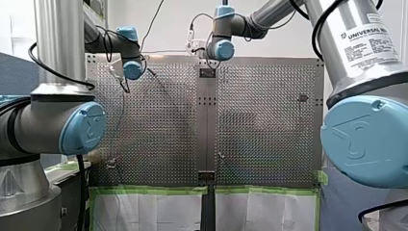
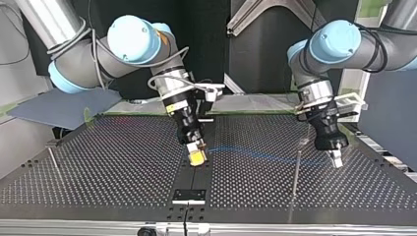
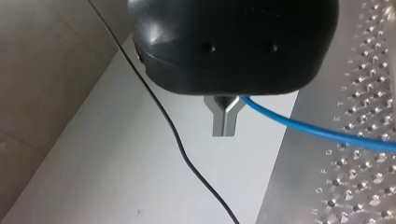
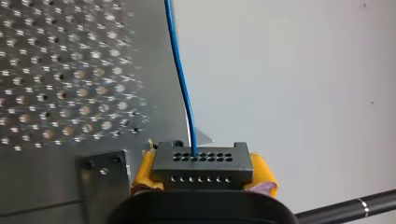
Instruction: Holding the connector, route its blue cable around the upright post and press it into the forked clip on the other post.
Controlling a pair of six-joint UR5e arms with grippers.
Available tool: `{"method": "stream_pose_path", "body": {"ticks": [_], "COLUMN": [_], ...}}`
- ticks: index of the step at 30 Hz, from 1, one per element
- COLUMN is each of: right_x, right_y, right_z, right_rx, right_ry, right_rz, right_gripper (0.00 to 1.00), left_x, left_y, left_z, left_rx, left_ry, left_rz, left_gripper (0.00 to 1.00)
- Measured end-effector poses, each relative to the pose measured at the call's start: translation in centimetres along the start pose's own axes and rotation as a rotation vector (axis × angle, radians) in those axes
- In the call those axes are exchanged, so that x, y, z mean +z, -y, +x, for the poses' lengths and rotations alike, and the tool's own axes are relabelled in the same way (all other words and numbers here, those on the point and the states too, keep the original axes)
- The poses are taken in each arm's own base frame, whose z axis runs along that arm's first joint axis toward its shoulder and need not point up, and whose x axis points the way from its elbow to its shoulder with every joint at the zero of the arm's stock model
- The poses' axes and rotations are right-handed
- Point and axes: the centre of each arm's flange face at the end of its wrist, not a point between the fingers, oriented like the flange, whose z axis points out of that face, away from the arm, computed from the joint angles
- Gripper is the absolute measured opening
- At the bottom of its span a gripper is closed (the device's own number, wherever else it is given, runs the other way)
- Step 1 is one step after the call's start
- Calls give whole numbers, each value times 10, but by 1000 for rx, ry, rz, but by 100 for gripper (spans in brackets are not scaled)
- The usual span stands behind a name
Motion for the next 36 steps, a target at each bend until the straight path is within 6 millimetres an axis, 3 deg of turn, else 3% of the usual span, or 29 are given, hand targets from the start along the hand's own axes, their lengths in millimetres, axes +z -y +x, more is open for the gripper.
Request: {"method": "stream_pose_path", "body": {"ticks": [11, 17, 24, 36], "right_x": [9, 13, 15, 23], "right_y": [-12, -15, -19, -28], "right_z": [3, -13, -27, -76], "right_rx": [12, 10, 10, 8], "right_ry": [-11, 8, 25, 74], "right_rz": [13, 11, 8, -2], "right_gripper": [0, 0, 0, 0], "left_x": [29, 34, 38, 38], "left_y": [-6, -19, -31, -49], "left_z": [13, 32, 40, 85], "left_rx": [-1, 12, 18, 36], "left_ry": [2, -28, -36, -106], "left_rz": [-4, -20, -32, -3], "left_gripper": [0, 0, 0, 0]}}
